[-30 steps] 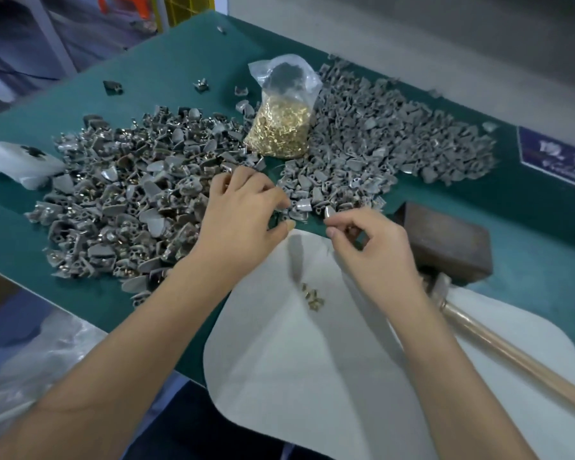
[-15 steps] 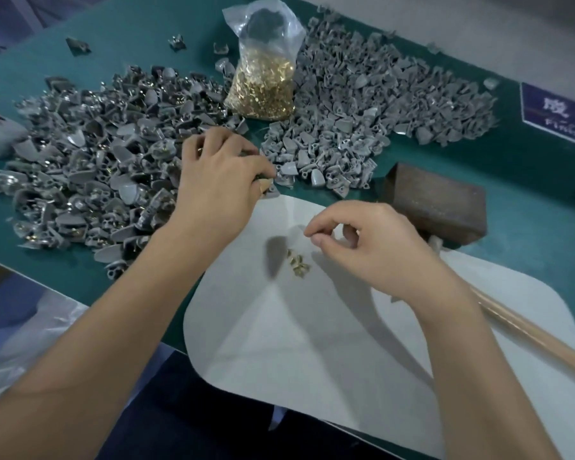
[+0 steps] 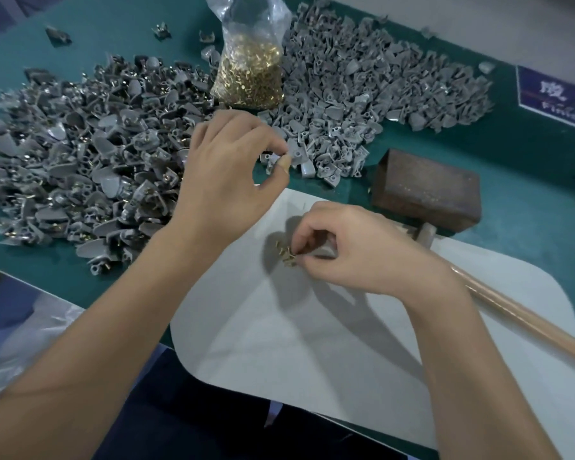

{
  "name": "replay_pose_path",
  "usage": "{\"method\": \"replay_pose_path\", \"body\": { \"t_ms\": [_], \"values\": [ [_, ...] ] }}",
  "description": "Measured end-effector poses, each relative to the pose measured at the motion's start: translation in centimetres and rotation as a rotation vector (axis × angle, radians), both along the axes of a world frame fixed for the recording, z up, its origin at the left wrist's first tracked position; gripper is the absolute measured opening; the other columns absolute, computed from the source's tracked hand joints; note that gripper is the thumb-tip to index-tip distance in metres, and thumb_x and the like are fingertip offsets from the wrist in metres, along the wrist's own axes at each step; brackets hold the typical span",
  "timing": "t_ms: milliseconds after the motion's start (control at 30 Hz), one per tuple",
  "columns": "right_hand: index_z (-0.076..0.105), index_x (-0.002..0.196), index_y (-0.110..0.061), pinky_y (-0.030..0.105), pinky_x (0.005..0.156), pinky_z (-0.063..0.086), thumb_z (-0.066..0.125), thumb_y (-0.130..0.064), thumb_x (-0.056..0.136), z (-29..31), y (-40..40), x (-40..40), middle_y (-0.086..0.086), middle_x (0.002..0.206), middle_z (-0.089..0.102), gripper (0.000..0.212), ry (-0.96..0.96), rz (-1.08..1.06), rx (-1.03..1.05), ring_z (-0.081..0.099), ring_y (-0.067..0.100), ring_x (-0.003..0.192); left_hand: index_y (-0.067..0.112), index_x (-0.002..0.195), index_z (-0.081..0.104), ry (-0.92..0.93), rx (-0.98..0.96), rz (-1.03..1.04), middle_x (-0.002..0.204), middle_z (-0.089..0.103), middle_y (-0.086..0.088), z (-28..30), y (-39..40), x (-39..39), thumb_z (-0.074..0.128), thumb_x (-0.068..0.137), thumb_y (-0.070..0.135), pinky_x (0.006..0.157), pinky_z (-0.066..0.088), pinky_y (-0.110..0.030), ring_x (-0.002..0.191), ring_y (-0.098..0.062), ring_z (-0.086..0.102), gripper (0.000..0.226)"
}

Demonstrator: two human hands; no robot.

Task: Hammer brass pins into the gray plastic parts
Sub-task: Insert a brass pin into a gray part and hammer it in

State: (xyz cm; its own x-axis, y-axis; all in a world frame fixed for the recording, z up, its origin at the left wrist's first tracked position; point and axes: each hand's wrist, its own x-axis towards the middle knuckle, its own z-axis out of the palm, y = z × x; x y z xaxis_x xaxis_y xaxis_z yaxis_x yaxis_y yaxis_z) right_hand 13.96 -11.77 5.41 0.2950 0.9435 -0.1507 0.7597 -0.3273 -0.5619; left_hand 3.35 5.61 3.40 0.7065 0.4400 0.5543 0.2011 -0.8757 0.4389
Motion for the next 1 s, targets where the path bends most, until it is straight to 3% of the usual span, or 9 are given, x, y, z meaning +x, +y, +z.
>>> {"method": "replay_pose_path", "body": {
  "t_ms": [67,267,367,433,533,600,700,833,1000],
  "values": [
    [0.071,0.089,-0.036,0.036,0.079,0.054,0.073,-0.031,0.077,0.1,0.1,-0.3,-0.016,0.091,0.063,0.013,-0.051,0.002,-0.011,0.062,0.003,0.087,0.016,0.095,0.071,-0.034,0.007,-0.021,0.102,0.067,0.003,-0.1,-0.6,0.4,0.065,0.092,0.024,0.092,0.035,-0.035,0.11,-0.022,0.057,0.01],
    [0.066,0.08,-0.037,0.036,0.074,0.054,0.068,-0.037,0.076,0.0,0.4,-0.7,-0.015,0.087,0.061,0.005,-0.146,0.005,-0.015,0.06,0.007,0.081,0.013,0.098,0.073,-0.067,-0.053,-0.109,0.101,0.069,0.002,-0.5,-1.6,1.1,0.066,0.093,0.02,0.091,0.047,-0.044,0.102,-0.022,0.062,0.011],
    [0.07,0.08,-0.03,0.032,0.071,0.054,0.07,-0.026,0.076,0.4,0.1,0.0,-0.015,0.08,0.067,0.006,-0.027,-0.038,0.024,0.063,0.005,0.076,0.015,0.1,0.073,-0.073,-0.175,-0.216,0.097,0.07,0.008,0.4,-1.7,1.8,0.066,0.093,0.018,0.086,0.048,-0.023,0.093,-0.01,0.063,0.01],
    [0.068,0.079,-0.025,0.024,0.066,0.051,0.07,-0.013,0.078,0.9,-0.8,1.3,-0.011,0.076,0.069,0.012,0.149,-0.107,0.128,0.063,0.002,0.069,0.022,0.099,0.073,-0.047,-0.22,-0.247,0.093,0.07,0.015,1.2,-1.7,2.7,0.066,0.092,0.022,0.081,0.044,-0.012,0.089,-0.005,0.064,0.009],
    [0.062,0.08,-0.012,0.034,0.063,0.048,0.067,-0.003,0.08,1.4,-2.4,3.5,0.005,0.076,0.066,0.011,0.33,-0.288,0.403,0.059,0.012,0.068,0.024,0.096,0.072,-0.049,-0.298,-0.299,0.086,0.07,0.018,1.8,-1.8,5.0,0.069,0.09,0.025,0.076,0.044,-0.009,0.086,-0.001,0.065,0.007],
    [0.06,0.085,-0.012,0.034,0.067,0.048,0.066,-0.001,0.082,1.2,-2.8,4.8,0.011,0.079,0.064,0.013,0.281,-0.428,0.599,0.058,0.014,0.071,0.022,0.095,0.072,-0.025,-0.333,-0.375,0.085,0.068,0.02,1.8,-1.9,6.9,0.07,0.09,0.022,0.076,0.043,-0.007,0.082,0.005,0.063,0.006],
    [0.069,0.103,-0.013,0.026,0.073,0.05,0.065,-0.002,0.088,0.6,-3.2,6.3,0.002,0.082,0.066,0.02,0.123,-0.61,0.761,0.06,0.008,0.076,0.019,0.095,0.072,0.058,-0.305,-0.484,0.086,0.067,0.019,1.3,-2.5,9.5,0.071,0.089,0.02,0.074,0.042,-0.005,0.081,0.007,0.061,0.006],
    [0.077,0.107,-0.013,0.027,0.084,0.055,0.064,-0.007,0.094,-0.2,-4.1,8.1,-0.003,0.097,0.075,0.019,-0.025,-0.707,0.782,0.07,0.011,0.09,0.019,0.096,0.073,0.097,-0.238,-0.574,0.089,0.07,0.012,0.4,-3.2,11.9,0.071,0.088,0.022,0.078,0.051,-0.018,0.084,-0.002,0.064,0.009],
    [0.075,0.108,-0.017,0.029,0.089,0.057,0.072,-0.007,0.092,-1.0,-4.6,9.3,-0.004,0.093,0.078,0.02,0.076,-0.71,0.765,0.075,0.011,0.092,0.016,0.093,0.073,0.038,-0.151,-0.58,0.096,0.067,0.006,-0.7,-3.3,12.8,0.068,0.086,0.019,0.091,0.046,-0.037,0.097,-0.017,0.058,0.009]
  ]
}}
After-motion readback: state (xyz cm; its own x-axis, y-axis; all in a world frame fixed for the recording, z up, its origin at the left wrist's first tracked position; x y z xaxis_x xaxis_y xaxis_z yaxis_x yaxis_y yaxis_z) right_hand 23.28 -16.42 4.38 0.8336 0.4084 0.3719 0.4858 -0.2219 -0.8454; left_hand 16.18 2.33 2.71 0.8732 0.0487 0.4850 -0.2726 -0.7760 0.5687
